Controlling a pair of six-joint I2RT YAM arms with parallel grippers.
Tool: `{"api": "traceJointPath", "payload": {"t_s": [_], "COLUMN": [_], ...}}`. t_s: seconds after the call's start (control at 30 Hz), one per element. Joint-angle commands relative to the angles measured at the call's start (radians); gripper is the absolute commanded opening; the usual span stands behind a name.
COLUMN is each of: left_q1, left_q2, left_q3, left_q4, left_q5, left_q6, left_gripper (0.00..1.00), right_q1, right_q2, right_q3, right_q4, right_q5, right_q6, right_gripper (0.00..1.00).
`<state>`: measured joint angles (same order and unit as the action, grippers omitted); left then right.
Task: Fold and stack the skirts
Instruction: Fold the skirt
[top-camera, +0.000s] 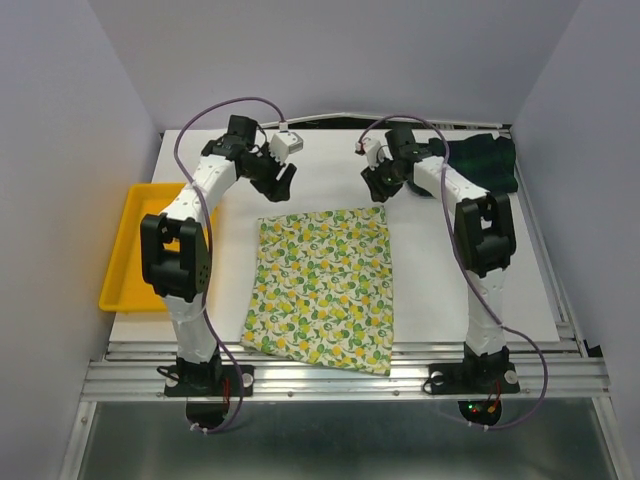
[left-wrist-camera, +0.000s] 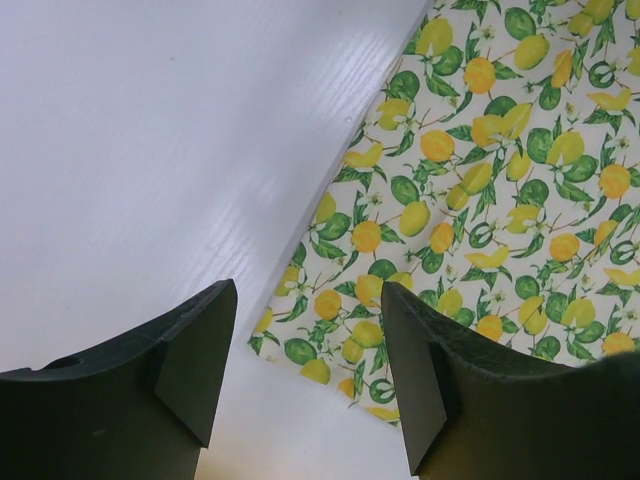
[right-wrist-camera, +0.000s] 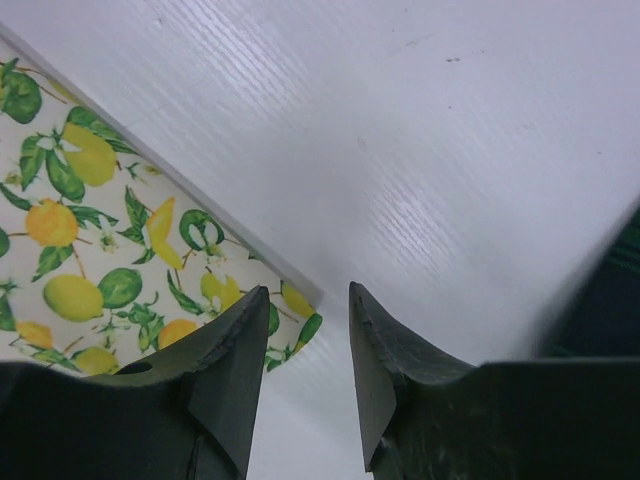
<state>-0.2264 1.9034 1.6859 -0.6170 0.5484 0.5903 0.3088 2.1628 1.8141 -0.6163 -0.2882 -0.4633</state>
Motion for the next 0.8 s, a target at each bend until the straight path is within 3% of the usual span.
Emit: {"api": "traceJointPath", "payload": {"t_s": [0.0, 0.33, 0.5, 0.77], "left_q1": [0.036, 0.073, 0.073, 0.075], "left_q2": [-0.007, 0.054, 0.103, 0.177], "left_q3": [-0.018, -0.026, -0.041, -0.057], "left_q4": [0.005, -0.023, -0.030, -0.049], "left_q5": [0.018, -0.050, -0.087, -0.116], "left_q6": [0.019, 0.065, 0.094, 0.126], "left_gripper": [0.71, 0.73, 0.71, 0.60], "right_q1": [-0.005, -0.005, -0.005, -0.005], "right_q2": [0.029, 0.104, 0.124, 0.124], "right_q3": [0.076, 0.027, 0.019, 0.019], "right_q4": [0.044, -0.030, -0.030, -0.028], "right_q5": [-0.023, -0.089, -0.062, -0.042], "right_q6": [-0.070, -0.147, -0.175, -0.186], "right_gripper": [0.44, 0.46, 0.42, 0.33]}}
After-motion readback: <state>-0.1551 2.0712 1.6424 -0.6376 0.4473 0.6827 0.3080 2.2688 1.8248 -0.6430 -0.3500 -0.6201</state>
